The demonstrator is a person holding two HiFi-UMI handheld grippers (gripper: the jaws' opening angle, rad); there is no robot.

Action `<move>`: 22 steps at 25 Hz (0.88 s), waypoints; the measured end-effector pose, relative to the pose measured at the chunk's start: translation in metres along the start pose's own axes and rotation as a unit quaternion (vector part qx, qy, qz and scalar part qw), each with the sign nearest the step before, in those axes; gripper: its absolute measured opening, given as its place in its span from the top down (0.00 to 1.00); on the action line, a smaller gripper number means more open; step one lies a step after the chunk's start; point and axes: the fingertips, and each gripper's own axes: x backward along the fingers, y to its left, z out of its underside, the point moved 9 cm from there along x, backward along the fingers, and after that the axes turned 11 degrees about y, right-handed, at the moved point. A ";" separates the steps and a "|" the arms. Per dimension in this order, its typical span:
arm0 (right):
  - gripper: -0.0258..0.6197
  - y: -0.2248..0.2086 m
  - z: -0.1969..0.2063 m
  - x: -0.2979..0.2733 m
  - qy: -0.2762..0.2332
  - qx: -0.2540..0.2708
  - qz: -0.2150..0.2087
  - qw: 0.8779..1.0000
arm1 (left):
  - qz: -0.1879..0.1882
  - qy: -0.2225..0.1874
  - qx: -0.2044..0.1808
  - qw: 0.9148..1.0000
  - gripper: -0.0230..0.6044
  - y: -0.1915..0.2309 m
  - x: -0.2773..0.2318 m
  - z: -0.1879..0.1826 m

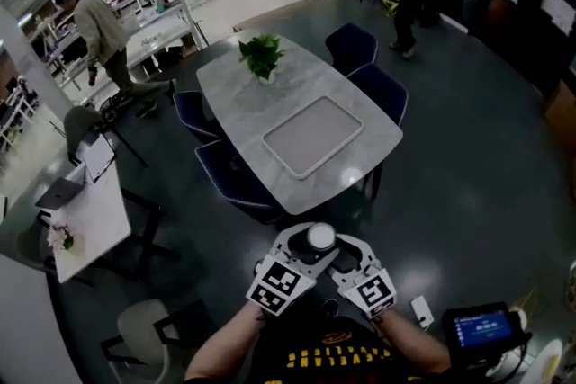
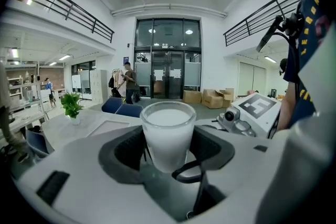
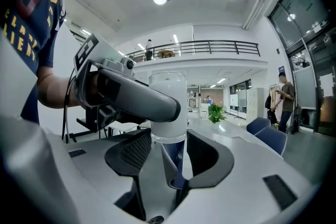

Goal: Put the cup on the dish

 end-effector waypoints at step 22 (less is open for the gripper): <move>0.63 -0.100 -0.034 -0.124 0.036 0.003 0.012 0.999 | 0.016 -0.022 0.009 1.000 0.54 0.150 -0.064 -0.028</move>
